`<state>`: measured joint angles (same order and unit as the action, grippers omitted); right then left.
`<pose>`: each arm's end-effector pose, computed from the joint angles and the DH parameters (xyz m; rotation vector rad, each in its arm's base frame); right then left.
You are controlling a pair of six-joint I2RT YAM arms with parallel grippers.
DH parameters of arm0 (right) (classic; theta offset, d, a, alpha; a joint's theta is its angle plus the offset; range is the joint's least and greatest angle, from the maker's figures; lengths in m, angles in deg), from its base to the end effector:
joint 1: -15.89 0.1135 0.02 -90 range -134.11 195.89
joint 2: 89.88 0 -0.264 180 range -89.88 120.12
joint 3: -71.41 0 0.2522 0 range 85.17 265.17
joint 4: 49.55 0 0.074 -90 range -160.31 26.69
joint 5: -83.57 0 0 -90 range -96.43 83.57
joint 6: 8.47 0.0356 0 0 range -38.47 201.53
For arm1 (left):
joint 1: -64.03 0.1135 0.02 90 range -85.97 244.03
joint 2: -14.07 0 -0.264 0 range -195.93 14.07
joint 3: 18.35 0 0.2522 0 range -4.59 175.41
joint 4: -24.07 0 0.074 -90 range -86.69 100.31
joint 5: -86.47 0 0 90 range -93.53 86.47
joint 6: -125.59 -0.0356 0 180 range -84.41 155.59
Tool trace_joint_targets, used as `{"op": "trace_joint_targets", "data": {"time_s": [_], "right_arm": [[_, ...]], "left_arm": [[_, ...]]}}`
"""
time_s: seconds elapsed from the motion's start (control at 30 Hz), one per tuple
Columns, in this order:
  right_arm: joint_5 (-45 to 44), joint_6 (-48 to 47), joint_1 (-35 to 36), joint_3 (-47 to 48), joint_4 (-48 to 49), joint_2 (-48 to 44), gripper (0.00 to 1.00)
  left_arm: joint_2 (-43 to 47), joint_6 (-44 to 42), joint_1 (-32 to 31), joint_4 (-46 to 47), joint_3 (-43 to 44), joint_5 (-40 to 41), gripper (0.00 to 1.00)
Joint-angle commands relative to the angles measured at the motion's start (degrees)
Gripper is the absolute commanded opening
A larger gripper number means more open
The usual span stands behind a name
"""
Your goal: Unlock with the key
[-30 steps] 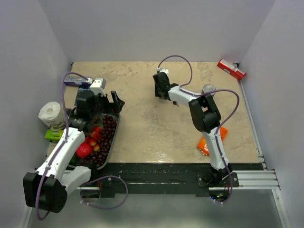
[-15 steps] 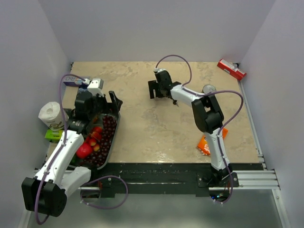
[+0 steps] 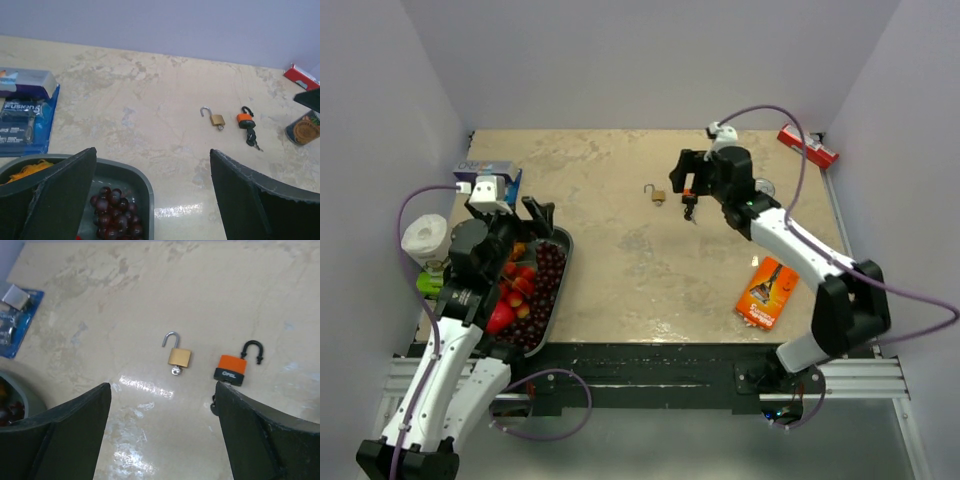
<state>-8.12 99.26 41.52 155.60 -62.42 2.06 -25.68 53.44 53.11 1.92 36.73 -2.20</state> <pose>0.3443 0.1640 0.3047 -0.1151 1.9567 0.4743 0.1662 -0.0312 0.3360 -0.1204 1.6982 -0.3562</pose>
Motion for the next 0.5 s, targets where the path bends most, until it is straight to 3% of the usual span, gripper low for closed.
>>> {"op": "trace_joint_targets", "data": {"time_s": [0.0, 0.23, 0.47], "right_arm": [[-3.7, 1.8, -1.3, -10.5, 8.2, -14.5, 0.88], [-13.1, 0.5, -1.4, -25.0, 7.0, -37.2, 0.88], [-17.3, -1.1, -1.4, -33.3, 7.8, -49.6, 0.88]], "left_arm": [[3.0, -2.9, 0.4, 4.3, -1.2, 1.7, 0.99], [9.9, -4.1, 0.4, 6.1, -2.9, 5.8, 0.99], [9.8, -4.2, 0.4, 6.3, -2.9, 5.4, 0.99]]}}
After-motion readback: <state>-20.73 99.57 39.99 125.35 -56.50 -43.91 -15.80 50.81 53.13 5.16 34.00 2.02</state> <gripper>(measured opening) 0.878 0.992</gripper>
